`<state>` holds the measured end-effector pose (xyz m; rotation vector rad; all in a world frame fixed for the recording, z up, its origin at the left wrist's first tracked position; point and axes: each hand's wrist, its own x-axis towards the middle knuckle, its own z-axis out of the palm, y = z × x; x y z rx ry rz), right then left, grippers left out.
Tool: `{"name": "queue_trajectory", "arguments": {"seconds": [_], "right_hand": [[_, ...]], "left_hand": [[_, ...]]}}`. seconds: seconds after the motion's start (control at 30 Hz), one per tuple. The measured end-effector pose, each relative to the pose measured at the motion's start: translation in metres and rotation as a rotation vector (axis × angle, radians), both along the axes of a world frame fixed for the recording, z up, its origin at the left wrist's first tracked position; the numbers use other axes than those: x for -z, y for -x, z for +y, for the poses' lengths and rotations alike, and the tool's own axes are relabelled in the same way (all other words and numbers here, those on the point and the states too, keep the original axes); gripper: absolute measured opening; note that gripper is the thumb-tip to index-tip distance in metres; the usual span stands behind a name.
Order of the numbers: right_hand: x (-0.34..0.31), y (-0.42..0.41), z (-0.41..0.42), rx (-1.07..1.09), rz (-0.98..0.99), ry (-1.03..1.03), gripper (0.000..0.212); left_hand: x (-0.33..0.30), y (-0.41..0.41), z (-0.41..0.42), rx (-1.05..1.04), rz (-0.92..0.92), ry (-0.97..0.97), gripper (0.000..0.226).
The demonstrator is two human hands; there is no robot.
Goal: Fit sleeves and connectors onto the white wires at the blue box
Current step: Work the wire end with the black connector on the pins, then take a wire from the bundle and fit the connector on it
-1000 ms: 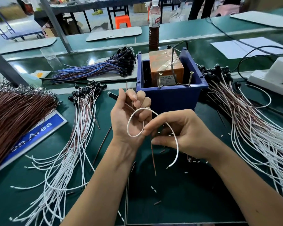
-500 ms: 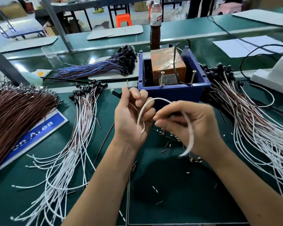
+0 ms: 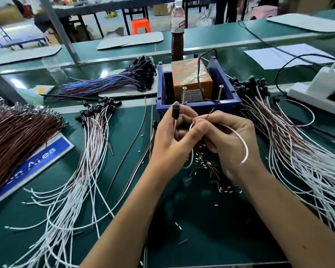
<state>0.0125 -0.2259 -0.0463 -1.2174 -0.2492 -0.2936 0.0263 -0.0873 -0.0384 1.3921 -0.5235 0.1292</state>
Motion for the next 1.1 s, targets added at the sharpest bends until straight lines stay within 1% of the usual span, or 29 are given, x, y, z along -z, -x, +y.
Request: {"name": "queue_trajectory", "arguments": {"seconds": [0.07,0.13,0.2,0.3,0.33,0.37,0.4,0.47,0.5,0.57,0.63,0.7,0.77,0.83,0.9,0.97,1.03,1.1], "right_hand": [[-0.001,0.002,0.001,0.005,0.0,0.002,0.009],[0.001,0.001,-0.001,0.05,0.004,0.089,0.006],[0.003,-0.002,-0.007,0.121,-0.012,0.239,0.006],[0.004,-0.003,-0.012,0.242,-0.119,0.503,0.007],[0.003,-0.001,-0.011,0.282,-0.158,0.551,0.006],[0.003,-0.001,-0.009,0.293,-0.16,0.541,0.006],[0.002,0.0,-0.008,0.264,-0.109,0.451,0.008],[0.001,-0.001,-0.009,0.128,0.088,0.151,0.02],[0.001,-0.003,-0.011,0.069,0.159,0.065,0.028],[0.002,-0.005,-0.012,0.042,0.185,0.077,0.033],[0.004,-0.007,-0.01,0.069,0.117,0.133,0.024],[0.006,-0.007,-0.01,0.121,0.041,0.176,0.013],[0.008,-0.008,-0.01,0.164,-0.011,0.202,0.011],[0.007,-0.008,-0.011,0.184,-0.026,0.19,0.014],[0.006,-0.007,-0.01,0.167,-0.013,0.17,0.022],[0.006,-0.006,-0.007,0.138,0.024,0.143,0.033],[0.006,-0.006,-0.007,0.082,0.038,0.061,0.042],[0.003,-0.006,-0.007,0.029,-0.009,-0.04,0.041]], "left_hand": [[0.003,-0.002,0.002,-0.078,-0.031,-0.041,0.031],[0.008,-0.005,0.002,-0.115,-0.063,-0.065,0.026],[0.009,-0.006,-0.002,-0.123,-0.022,-0.043,0.018],[0.011,-0.007,-0.002,-0.157,0.0,-0.007,0.015],[0.011,-0.008,-0.002,-0.16,-0.005,-0.001,0.014],[0.009,-0.008,-0.001,-0.155,-0.001,0.009,0.015],[0.008,-0.008,0.0,-0.139,0.006,0.02,0.018],[0.006,-0.007,0.001,-0.112,-0.018,-0.017,0.025],[0.005,-0.006,0.001,-0.119,-0.051,-0.066,0.028],[0.004,-0.005,0.001,-0.16,-0.093,-0.164,0.029],[0.004,-0.006,0.001,-0.219,-0.139,-0.244,0.026],[0.005,-0.004,0.001,-0.259,-0.185,-0.276,0.023],[0.005,-0.002,0.0,-0.266,-0.179,-0.253,0.021],[0.006,-0.003,-0.002,-0.277,-0.145,-0.225,0.017],[0.006,-0.004,-0.003,-0.24,-0.107,-0.161,0.014],[0.005,-0.004,-0.002,-0.209,-0.052,-0.087,0.015],[0.005,-0.005,0.0,-0.229,-0.005,-0.041,0.016],[0.004,-0.006,0.002,-0.264,0.046,-0.014,0.017]]}}
